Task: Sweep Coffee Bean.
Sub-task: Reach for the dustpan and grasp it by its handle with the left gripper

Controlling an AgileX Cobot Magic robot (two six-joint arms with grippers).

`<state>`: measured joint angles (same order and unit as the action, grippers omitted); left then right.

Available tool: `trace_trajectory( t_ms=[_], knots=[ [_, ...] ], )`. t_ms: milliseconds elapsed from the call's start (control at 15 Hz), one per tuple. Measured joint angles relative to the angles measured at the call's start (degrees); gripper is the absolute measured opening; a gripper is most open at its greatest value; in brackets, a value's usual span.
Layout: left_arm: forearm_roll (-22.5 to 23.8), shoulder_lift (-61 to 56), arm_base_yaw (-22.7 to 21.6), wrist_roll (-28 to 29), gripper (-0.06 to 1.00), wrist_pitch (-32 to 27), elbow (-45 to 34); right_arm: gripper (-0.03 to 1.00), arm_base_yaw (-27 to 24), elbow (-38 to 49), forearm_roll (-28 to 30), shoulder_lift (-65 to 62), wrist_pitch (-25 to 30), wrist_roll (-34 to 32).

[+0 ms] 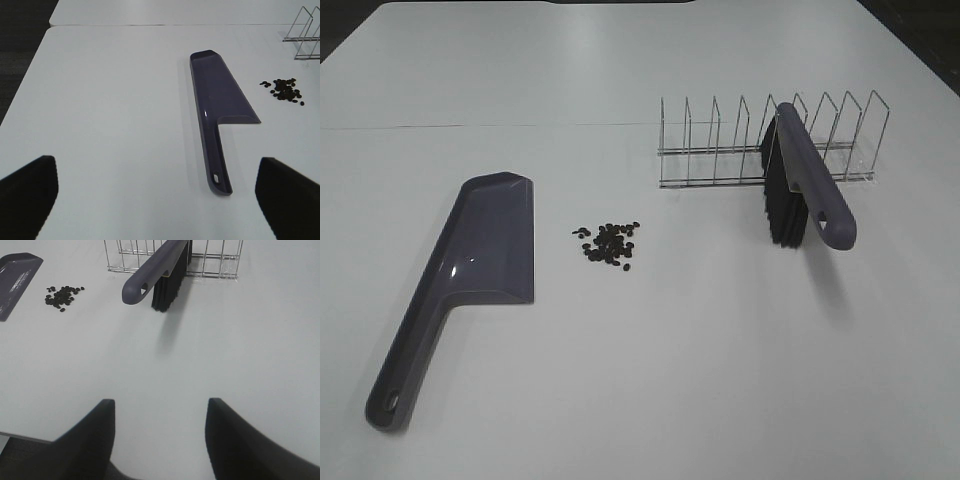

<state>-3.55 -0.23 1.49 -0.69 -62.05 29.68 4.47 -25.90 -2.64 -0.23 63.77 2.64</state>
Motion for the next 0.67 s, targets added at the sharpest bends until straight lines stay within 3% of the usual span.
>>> trace_trajectory(
  t_ms=[667],
  knots=[
    [0.0,0.0,0.0,0.0,0.99,0.0,0.0,0.5,0.0,0.0,0.0,0.0,0.0,0.0]
  ],
)
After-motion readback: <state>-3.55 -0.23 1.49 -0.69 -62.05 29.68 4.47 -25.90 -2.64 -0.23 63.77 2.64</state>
